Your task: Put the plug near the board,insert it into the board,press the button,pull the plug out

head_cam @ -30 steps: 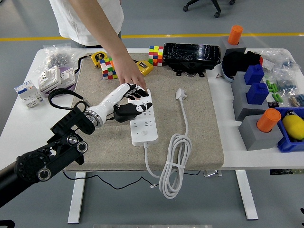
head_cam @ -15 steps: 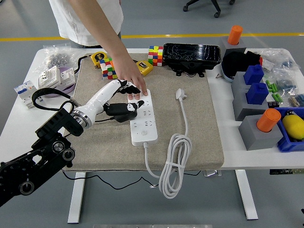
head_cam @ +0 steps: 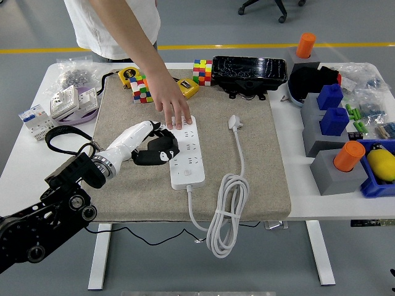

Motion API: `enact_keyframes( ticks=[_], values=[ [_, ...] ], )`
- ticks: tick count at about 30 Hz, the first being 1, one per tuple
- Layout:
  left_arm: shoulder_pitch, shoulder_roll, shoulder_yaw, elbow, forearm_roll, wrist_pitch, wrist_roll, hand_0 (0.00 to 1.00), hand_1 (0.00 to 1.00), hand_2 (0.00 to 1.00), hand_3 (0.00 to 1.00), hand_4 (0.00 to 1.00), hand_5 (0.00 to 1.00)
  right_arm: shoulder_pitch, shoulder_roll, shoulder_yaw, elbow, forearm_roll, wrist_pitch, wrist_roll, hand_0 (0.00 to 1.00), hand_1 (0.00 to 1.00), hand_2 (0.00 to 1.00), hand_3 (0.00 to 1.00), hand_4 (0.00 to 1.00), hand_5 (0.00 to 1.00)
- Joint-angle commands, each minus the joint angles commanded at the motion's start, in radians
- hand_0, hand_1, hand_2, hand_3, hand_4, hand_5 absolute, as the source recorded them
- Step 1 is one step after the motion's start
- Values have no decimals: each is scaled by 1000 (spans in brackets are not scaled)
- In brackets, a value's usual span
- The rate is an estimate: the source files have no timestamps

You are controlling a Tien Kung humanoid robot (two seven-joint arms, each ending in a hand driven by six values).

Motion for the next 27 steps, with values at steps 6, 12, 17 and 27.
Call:
enact_keyframes(
  ticks=[6,12,17,27],
  values=[
    [-26,-20,20,49,-9,-7,4,788,777,752,654,760,381,-3,0,-3,-5,3,1,-1,742,714,716,719,995,658],
    [-48,-34,31,76,-15,-12,8,789,777,750,654,761,383,-3,0,-1,-6,4,1,-1,742,714,717,719,995,656],
    [-64,-43,38,78,-18,-13,8,789,775,748,654,763,387,-2,0,-1,-2,3,1,0,744,714,717,719,995,656],
    [-71,-48,61,66,-26,-21,15,781,763,737,646,764,390,-3,0,-4,-4,5,0,0,745,714,717,719,994,656]
  ],
)
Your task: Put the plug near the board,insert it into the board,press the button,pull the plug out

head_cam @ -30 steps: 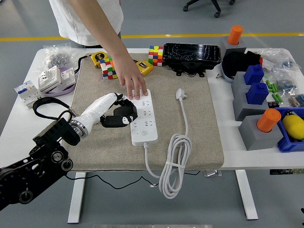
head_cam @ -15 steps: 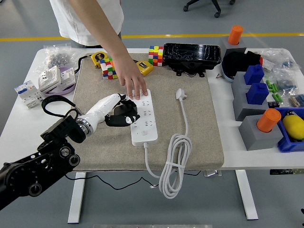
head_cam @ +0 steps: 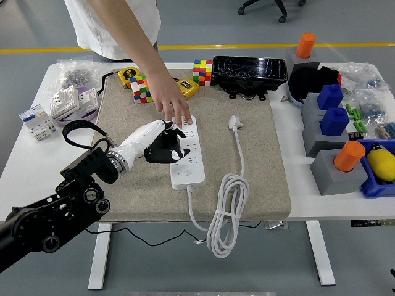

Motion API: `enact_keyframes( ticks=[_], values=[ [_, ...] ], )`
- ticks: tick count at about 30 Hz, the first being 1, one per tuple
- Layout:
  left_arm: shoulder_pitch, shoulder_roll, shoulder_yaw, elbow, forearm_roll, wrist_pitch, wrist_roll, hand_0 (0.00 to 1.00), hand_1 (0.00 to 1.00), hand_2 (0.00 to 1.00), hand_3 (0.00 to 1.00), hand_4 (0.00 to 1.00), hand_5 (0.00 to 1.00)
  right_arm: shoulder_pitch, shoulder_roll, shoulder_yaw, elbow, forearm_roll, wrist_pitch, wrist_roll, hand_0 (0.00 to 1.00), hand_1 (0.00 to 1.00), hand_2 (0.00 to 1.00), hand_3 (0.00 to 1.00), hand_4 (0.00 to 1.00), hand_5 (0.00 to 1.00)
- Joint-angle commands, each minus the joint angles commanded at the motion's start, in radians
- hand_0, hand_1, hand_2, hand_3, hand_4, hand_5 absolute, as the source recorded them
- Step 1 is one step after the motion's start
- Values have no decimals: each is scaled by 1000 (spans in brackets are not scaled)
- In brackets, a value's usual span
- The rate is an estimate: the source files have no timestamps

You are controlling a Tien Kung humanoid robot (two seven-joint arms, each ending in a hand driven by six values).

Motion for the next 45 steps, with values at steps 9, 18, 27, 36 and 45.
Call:
enact_keyframes(
  ticks=[9,18,27,36,45],
  values=[
    [-14,-8,15,17,-20,2,-6,781,763,739,646,765,391,2,1,-1,1,1,0,0,745,714,716,719,994,656],
    [8,7,-42,-54,-21,10,-12,778,759,728,646,765,392,-1,0,1,2,0,-1,0,745,714,716,720,994,655],
    [41,47,-77,-225,-101,-48,64,292,451,614,646,769,395,-4,0,2,2,-3,0,0,745,714,715,721,994,656],
    [54,86,-55,-242,-35,-245,223,142,77,195,914,741,2,-4,-4,4,1,-4,0,-1,743,714,716,721,994,656],
    [56,101,-43,-249,-50,-335,244,119,60,165,921,655,2,-3,-7,0,4,-6,0,-1,743,714,716,721,994,656]
  ],
)
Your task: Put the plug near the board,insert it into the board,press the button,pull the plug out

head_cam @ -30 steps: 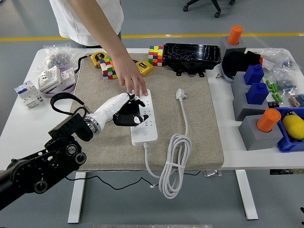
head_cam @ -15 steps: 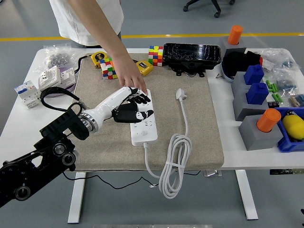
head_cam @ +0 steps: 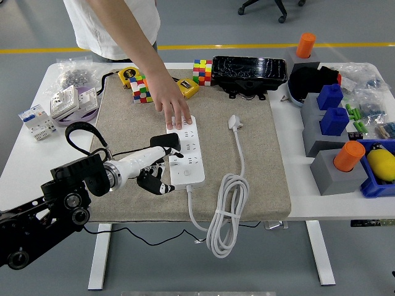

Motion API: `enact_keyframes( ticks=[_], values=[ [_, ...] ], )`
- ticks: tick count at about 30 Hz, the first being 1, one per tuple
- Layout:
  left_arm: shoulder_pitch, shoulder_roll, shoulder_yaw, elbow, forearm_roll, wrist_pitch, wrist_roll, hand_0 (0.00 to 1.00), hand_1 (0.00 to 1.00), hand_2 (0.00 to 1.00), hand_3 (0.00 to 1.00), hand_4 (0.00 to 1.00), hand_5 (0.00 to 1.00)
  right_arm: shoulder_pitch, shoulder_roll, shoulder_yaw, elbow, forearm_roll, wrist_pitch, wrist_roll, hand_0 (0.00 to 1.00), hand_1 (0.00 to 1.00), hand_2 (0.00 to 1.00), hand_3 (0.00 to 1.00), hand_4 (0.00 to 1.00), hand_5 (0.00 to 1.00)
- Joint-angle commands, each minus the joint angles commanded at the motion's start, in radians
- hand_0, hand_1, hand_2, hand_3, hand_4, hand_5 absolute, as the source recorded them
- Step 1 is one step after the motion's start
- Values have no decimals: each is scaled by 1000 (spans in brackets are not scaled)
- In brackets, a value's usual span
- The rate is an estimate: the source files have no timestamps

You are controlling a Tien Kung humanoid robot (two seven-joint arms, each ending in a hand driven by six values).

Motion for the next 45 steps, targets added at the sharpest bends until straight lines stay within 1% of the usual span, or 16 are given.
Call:
enact_keyframes(
  ticks=[6,9,12,23,27,34,37,38,43,44,45],
  values=[
    [-9,7,8,-1,-19,-16,-15,115,57,157,907,647,2,-1,-3,1,-1,-1,0,-1,743,714,716,721,994,656],
    [-20,7,20,9,-42,-15,-34,113,60,157,901,648,2,-1,-4,1,-2,0,0,-1,743,714,716,721,994,655],
    [-30,3,32,25,-62,-12,-41,113,60,157,901,648,2,1,-4,-1,0,1,0,0,743,714,716,721,994,655],
    [-62,-12,64,70,-89,-27,-27,113,58,155,881,649,2,1,-8,-6,2,1,0,-1,743,714,716,720,994,656],
    [-67,-14,69,84,-116,-36,-24,112,57,154,871,638,2,1,-8,-4,1,1,0,-1,743,714,715,719,994,655],
    [-73,-15,76,97,-129,-43,-20,112,58,154,865,630,2,3,-10,-4,2,2,0,0,743,714,716,718,994,655],
    [-75,-17,79,107,-132,-46,-8,112,58,154,865,630,2,2,-10,-4,3,2,0,0,743,714,716,718,994,655],
    [-75,-18,80,112,-134,-46,-3,112,57,153,839,624,2,2,-10,-4,4,2,0,0,744,712,716,718,994,655],
    [-76,-21,84,129,-145,-51,16,112,57,153,839,624,2,1,-9,-5,3,2,0,0,744,712,716,718,994,655],
    [-77,-21,84,132,-148,-53,21,111,55,152,807,617,2,1,-9,-4,3,2,0,0,743,714,716,719,994,655],
    [-77,-22,85,135,-149,-56,26,111,55,152,807,617,2,1,-9,-3,2,1,0,0,743,714,716,719,994,655]
  ],
)
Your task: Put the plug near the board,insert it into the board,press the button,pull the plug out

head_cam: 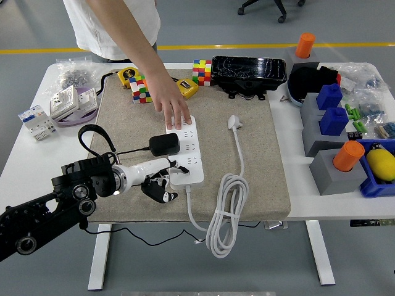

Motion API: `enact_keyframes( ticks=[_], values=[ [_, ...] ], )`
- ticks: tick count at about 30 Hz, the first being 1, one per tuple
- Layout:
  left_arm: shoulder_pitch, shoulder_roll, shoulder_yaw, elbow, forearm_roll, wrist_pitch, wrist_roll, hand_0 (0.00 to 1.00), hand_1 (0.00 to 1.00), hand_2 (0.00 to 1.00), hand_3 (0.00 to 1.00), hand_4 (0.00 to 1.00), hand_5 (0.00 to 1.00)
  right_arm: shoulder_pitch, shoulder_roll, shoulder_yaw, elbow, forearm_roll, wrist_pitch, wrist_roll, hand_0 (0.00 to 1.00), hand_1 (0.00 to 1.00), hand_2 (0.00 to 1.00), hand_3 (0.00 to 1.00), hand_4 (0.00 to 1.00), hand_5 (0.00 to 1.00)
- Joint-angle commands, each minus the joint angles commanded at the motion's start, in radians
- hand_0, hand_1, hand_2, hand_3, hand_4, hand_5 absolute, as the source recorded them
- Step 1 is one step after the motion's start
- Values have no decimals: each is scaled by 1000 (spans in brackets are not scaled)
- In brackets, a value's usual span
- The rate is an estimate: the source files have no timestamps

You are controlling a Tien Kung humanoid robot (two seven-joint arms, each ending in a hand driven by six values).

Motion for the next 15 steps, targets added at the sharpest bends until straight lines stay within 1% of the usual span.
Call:
enact_keyframes(
  ticks=[4,5,6,8,10,11,14,15],
  values=[
    [1,-1,-1,4,3,4,-2,111,55,152,807,617,2,0,1,2,0,0,0,0,743,714,716,719,994,655],
    [4,-2,-5,1,12,14,-14,111,55,156,794,663,2,-1,0,4,1,-1,0,0,743,714,716,718,994,655],
    [6,-2,-8,-1,16,21,-22,111,55,156,794,663,2,-1,0,5,1,-1,0,0,743,714,716,718,994,655],
    [15,-1,-28,-11,-11,47,-64,111,55,156,794,663,2,-3,1,7,2,-2,-1,0,743,714,716,718,994,655],
    [21,-1,-43,-17,-37,58,-90,111,55,156,794,663,2,-4,1,7,0,-1,0,0,743,714,716,718,994,655],
    [24,-1,-54,-25,-37,57,-91,126,51,157,746,773,15,-5,2,8,0,-1,0,0,743,714,716,718,994,655],
    [33,-1,-79,-41,-31,71,-108,126,51,157,746,773,15,-7,4,10,0,-2,0,0,743,714,716,718,994,655],
    [39,-1,-89,-47,-32,96,-130,126,51,157,746,773,15,-8,5,11,0,-2,0,0,743,714,716,718,994,655]
  ],
)
